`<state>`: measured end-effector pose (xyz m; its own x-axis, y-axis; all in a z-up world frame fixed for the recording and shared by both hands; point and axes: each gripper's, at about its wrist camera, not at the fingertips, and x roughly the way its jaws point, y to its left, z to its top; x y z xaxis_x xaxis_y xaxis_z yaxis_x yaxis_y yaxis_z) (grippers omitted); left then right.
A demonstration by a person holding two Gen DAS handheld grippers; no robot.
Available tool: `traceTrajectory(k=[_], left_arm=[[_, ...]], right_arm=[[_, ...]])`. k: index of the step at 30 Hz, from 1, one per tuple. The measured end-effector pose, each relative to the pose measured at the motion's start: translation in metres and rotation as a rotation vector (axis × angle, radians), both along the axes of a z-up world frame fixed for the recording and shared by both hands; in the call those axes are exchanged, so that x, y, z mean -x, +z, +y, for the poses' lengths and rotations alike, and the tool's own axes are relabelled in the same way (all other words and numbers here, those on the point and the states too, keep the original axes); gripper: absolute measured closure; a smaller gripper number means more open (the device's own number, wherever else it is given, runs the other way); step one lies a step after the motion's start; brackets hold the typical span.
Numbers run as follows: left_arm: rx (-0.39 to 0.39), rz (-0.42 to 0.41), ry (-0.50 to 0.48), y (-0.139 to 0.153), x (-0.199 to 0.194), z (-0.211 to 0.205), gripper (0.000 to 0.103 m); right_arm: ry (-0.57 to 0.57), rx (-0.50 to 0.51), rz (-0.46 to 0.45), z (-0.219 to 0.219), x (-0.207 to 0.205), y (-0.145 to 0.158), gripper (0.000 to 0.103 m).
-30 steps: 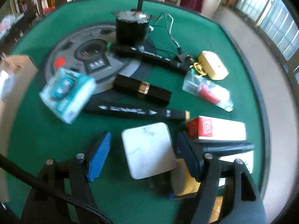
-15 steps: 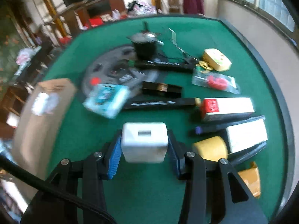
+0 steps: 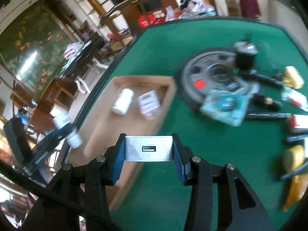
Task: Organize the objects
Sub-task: 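Place the bottle and charger into the cardboard box and open both grippers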
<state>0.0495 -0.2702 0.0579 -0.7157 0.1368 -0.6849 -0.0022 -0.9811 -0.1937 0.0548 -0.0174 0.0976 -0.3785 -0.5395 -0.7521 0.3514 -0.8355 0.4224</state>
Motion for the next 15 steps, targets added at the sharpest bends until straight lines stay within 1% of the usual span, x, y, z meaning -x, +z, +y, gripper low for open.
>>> traceTrajectory(k=[2, 5, 7, 10, 15], left_arm=[[0.013, -0.027, -0.007, -0.006, 0.014, -0.001, 0.074], [0.007, -0.086, -0.019, -0.016, 0.041, -0.003, 0.074], [0.012, -0.127, -0.025, -0.024, 0.058, -0.003, 0.074], [0.023, -0.174, -0.019, -0.033, 0.079, -0.004, 0.074], [0.006, -0.211, -0.015, -0.040, 0.100, -0.010, 0.074]], right_arm=[[0.022, -0.005, -0.023, -0.020, 0.006, -0.009, 0.060], [0.057, -0.003, -0.067, -0.049, 0.016, -0.024, 0.060], [0.071, -0.027, -0.085, -0.068, 0.023, -0.033, 0.060], [0.069, -0.062, -0.097, -0.087, 0.036, -0.045, 0.060], [0.042, -0.092, -0.088, -0.100, 0.057, -0.048, 0.060]])
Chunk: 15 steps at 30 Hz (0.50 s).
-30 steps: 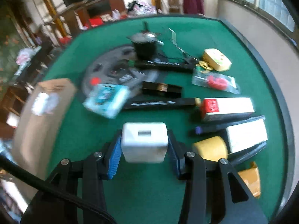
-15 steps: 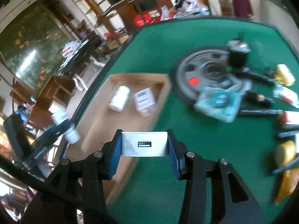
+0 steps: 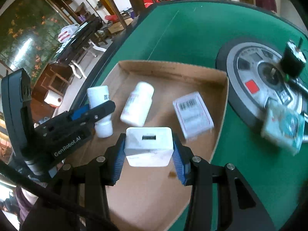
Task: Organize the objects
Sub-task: 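Place the bottle and charger into the cardboard box and open both grippers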
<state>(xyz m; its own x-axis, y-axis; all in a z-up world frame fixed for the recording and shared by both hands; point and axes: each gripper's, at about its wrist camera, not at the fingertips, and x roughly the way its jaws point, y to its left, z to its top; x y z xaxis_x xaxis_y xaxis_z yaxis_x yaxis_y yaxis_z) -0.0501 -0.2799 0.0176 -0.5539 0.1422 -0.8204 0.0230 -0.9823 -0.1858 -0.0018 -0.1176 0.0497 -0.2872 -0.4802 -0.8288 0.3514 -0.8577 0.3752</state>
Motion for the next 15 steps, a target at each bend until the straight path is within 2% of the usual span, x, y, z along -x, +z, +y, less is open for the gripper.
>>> traceTrajectory(k=[7, 15], left_arm=[[-0.006, -0.028, -0.010, -0.014, 0.010, 0.005, 0.074], [-0.043, 0.006, 0.008, -0.012, 0.008, -0.003, 0.073]], right_arm=[[-0.042, -0.032, 0.010, -0.006, 0.024, -0.003, 0.060], [-0.059, -0.059, 0.018, -0.010, 0.041, -0.001, 0.059]])
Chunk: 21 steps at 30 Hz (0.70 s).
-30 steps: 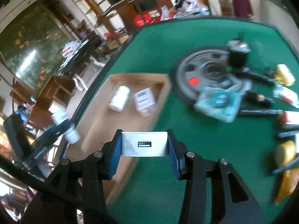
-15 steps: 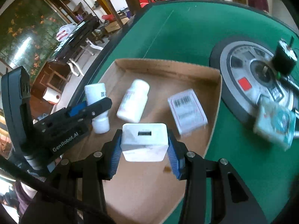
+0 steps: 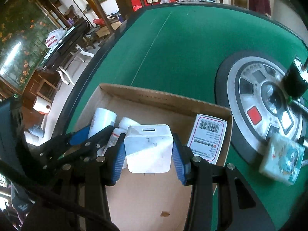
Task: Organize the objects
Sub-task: 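Place the bottle and charger into the cardboard box and open both grippers, then move the left gripper to the blue cartoon snack bag and grasp it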
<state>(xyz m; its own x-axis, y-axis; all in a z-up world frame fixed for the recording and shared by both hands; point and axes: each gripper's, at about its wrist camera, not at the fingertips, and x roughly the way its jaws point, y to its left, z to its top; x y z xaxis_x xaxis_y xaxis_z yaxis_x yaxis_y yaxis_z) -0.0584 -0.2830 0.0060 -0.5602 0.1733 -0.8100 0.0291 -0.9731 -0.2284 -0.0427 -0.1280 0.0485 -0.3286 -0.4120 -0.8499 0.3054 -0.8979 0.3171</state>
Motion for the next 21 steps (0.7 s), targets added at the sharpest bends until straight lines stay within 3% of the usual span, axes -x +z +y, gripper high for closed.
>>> traceTrajectory(k=[2, 5, 8, 10, 13, 15, 21], left_arm=[[-0.030, 0.001, 0.004, 0.001, 0.000, -0.005, 0.072], [-0.058, 0.025, 0.018, 0.008, -0.003, -0.009, 0.067], [-0.040, 0.075, 0.022, 0.021, -0.013, -0.008, 0.064], [-0.030, 0.104, 0.037, 0.032, -0.023, -0.007, 0.052], [-0.018, 0.151, 0.047, 0.047, -0.045, -0.003, 0.046], [0.001, 0.180, 0.044, 0.058, -0.061, 0.006, 0.043], [-0.017, 0.255, 0.014, 0.077, -0.110, 0.037, 0.037]], right_arm=[[-0.004, -0.010, 0.003, 0.000, 0.002, 0.000, 0.056], [-0.020, -0.004, 0.014, 0.003, 0.002, 0.001, 0.043], [-0.040, 0.026, 0.034, 0.011, -0.003, 0.005, 0.043], [-0.055, 0.037, 0.064, 0.014, -0.007, 0.013, 0.043], [-0.060, 0.025, 0.150, 0.026, -0.026, 0.032, 0.041], [-0.064, 0.004, 0.201, 0.035, -0.039, 0.039, 0.034], [-0.119, -0.089, 0.369, 0.085, -0.090, 0.049, 0.033]])
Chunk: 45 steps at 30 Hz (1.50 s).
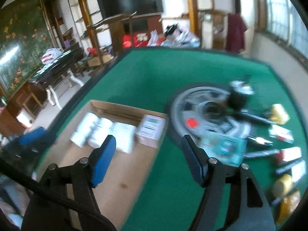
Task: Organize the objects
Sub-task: 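Move the left gripper to the blue cartoon snack bag and grasp it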
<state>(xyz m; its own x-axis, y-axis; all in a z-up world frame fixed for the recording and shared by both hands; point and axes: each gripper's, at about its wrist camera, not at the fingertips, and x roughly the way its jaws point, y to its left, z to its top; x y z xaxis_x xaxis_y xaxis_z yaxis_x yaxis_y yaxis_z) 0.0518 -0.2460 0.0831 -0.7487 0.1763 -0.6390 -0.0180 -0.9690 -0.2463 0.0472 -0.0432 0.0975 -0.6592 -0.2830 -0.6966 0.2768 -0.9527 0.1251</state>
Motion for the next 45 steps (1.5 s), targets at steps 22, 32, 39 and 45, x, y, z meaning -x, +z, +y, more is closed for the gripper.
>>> traceTrajectory(k=[22, 32, 39, 45], left_arm=[[-0.045, -0.034, -0.154, 0.003, -0.049, 0.146, 0.037], [0.008, -0.084, -0.179, 0.007, -0.005, 0.183, 0.037], [0.016, -0.193, -0.190, -0.009, 0.076, 0.207, 0.037], [0.061, -0.244, -0.241, -0.036, 0.140, 0.241, 0.037]], right_arm=[[-0.424, -0.216, 0.260, 0.193, -0.076, 0.034, 0.020], [-0.321, 0.123, 0.178, 0.221, -0.067, 0.010, 0.020], [-0.428, 0.084, 0.312, 0.245, -0.029, 0.029, 0.020], [-0.480, 0.068, 0.249, 0.255, -0.022, -0.002, 0.020]])
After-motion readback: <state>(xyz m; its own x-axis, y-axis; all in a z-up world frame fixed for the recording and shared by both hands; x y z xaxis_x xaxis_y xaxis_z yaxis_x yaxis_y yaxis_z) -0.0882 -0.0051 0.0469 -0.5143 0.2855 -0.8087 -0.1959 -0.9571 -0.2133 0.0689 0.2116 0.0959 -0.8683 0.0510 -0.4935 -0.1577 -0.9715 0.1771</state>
